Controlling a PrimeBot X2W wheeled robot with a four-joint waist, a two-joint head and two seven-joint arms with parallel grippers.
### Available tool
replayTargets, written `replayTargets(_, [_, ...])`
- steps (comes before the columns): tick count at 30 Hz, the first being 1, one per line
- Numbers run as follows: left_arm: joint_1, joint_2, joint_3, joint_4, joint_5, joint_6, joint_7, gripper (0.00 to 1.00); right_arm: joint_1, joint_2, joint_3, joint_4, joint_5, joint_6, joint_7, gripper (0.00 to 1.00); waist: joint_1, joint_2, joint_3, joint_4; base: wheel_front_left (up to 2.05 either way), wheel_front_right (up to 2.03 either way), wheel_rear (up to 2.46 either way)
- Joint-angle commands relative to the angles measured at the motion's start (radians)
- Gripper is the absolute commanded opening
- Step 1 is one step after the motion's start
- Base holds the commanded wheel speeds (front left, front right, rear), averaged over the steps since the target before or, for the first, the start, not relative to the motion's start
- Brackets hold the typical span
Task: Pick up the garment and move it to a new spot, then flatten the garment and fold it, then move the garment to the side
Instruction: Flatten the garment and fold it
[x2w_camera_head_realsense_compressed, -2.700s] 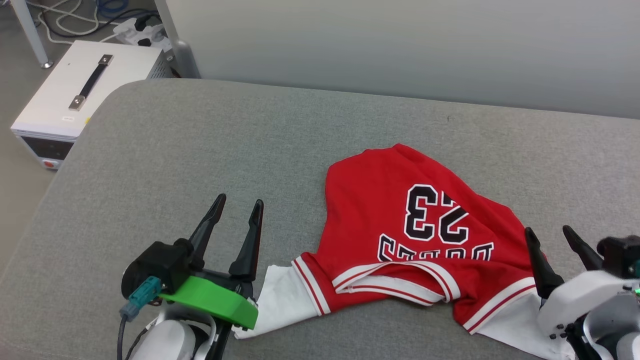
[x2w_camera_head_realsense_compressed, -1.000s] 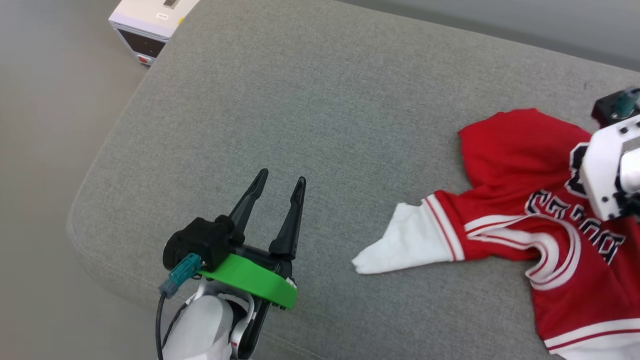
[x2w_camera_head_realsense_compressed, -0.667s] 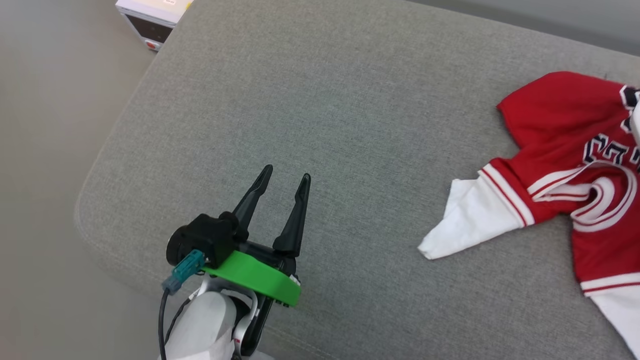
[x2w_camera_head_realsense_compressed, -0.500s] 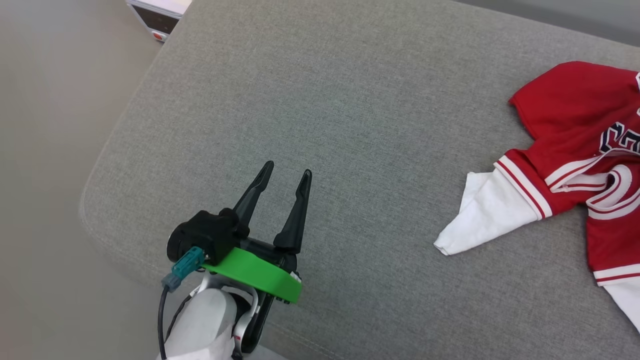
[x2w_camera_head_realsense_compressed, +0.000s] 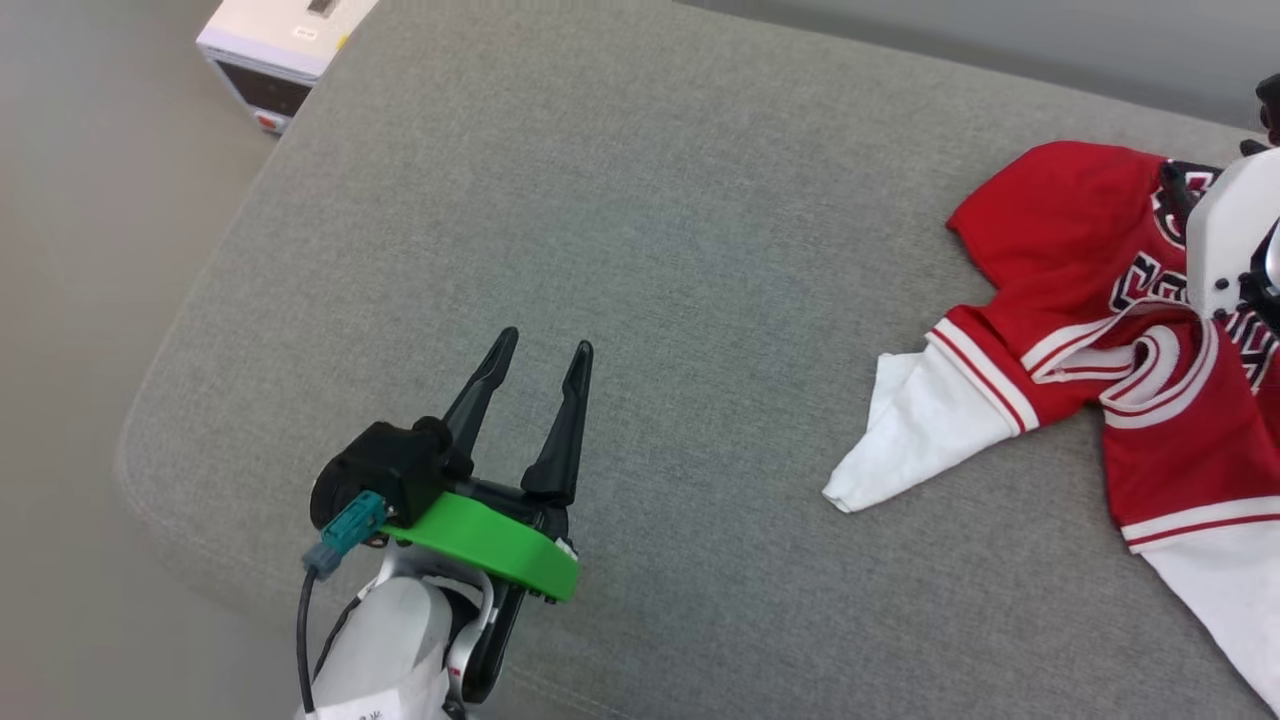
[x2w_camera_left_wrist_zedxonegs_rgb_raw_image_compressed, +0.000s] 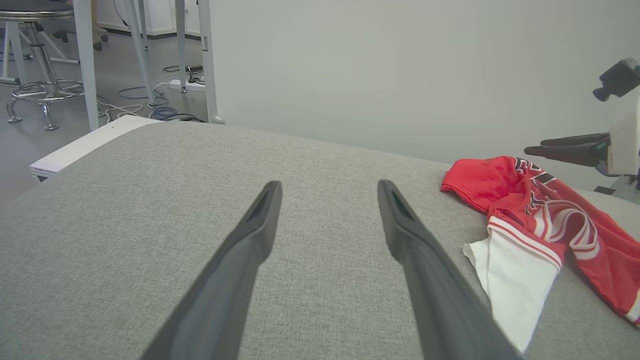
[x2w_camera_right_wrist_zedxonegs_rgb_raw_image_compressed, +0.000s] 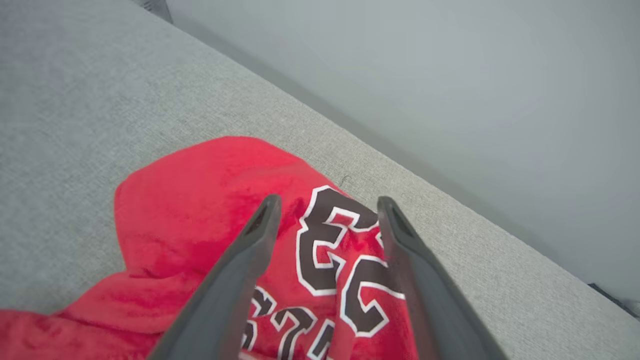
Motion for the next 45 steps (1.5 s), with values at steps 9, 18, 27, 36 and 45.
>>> replayTargets(9, [0.038, 0.028, 0.031, 0.048, -0.036, -0.003, -0.006, 1.0, 0.131, 0.026, -0.063, -0.078, 0.108, -0.002, -0.256, 1.0, -0.0001, 0.0, -0.168, -0.16, 0.0, 0.0, 0.0])
replayTargets(18, [0.085, 0.029, 0.05, 0.059, -0.051, -0.003, -0.006, 1.0, 0.375, 0.056, -0.214, -0.282, 0.139, -0.002, -0.409, 1.0, -0.0001, 0.0, -0.233, -0.255, 0.0, 0.0, 0.0])
replayTargets(27, [0.132, 0.014, 0.064, 0.059, -0.055, -0.003, -0.006, 1.0, 0.735, 0.179, -0.47, -0.582, 0.043, -0.002, -0.423, 1.0, -0.0001, 0.0, -0.253, -0.305, 0.0, 0.0, 0.0])
replayTargets(36, [0.17, 0.005, 0.07, 0.051, -0.049, -0.003, -0.006, 1.0, 0.995, 0.359, -0.623, -0.837, -0.077, -0.002, -0.369, 1.0, -0.0001, 0.0, -0.248, -0.331, 0.0, 0.0, 0.0])
replayTargets(45, [0.137, 0.032, 0.026, 0.071, -0.033, -0.003, -0.006, 1.0, 1.053, 0.412, -0.653, -0.965, -0.116, -0.002, -0.295, 1.0, -0.0001, 0.0, -0.2, -0.359, 0.0, 0.0, 0.0])
